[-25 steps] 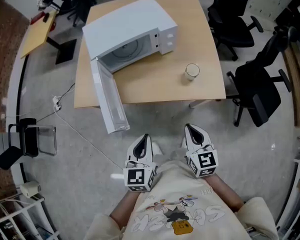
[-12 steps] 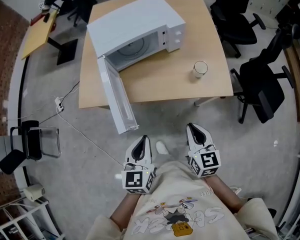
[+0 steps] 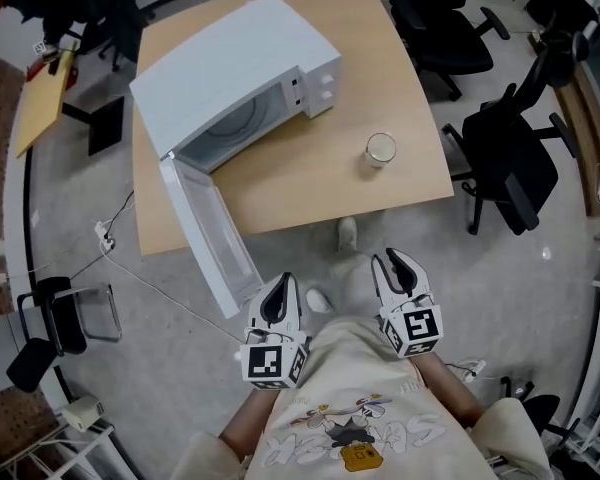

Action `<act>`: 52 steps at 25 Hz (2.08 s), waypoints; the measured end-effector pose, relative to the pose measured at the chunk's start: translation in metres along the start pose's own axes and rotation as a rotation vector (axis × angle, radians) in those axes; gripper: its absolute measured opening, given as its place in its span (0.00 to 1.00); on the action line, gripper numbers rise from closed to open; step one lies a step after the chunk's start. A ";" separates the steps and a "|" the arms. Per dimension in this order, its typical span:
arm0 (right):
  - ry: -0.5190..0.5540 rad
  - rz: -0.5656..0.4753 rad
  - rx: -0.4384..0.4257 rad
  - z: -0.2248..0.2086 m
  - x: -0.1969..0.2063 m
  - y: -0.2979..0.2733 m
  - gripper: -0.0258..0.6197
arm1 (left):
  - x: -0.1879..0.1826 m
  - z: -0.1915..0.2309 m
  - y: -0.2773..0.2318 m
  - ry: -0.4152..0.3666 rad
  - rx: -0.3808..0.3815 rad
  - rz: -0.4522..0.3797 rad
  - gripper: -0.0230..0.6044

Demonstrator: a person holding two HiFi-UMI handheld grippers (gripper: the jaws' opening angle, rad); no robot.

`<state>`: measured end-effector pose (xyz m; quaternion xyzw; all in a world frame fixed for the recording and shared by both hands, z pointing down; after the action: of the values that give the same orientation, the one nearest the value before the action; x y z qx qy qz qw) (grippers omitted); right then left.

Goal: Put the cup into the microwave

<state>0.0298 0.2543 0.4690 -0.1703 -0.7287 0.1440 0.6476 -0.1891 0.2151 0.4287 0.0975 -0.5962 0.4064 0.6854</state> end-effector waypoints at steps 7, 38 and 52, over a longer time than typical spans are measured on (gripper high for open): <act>0.001 0.029 -0.011 -0.076 -0.034 -0.097 0.34 | -0.051 0.026 -0.091 -0.002 -0.011 -0.043 0.04; 0.113 0.123 0.109 -0.137 0.019 -0.280 0.72 | -0.071 0.044 -0.202 -0.113 -0.008 0.038 0.32; 0.216 0.145 -0.007 -0.140 0.010 -0.287 0.66 | -0.072 0.055 -0.194 -0.071 -0.145 0.026 0.05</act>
<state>0.1495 -0.0011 0.6185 -0.2390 -0.6408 0.1687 0.7098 -0.0963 0.0236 0.4471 0.0543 -0.6494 0.3674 0.6636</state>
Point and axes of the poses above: the fingertips, and each gripper's own axes: y backward along the fingers, z to its left, x out of its underside, the point moved 6 cm from there along y, backward along the fingers, and after that the axes turned 7 degrees about x, right-handed, at the moved point
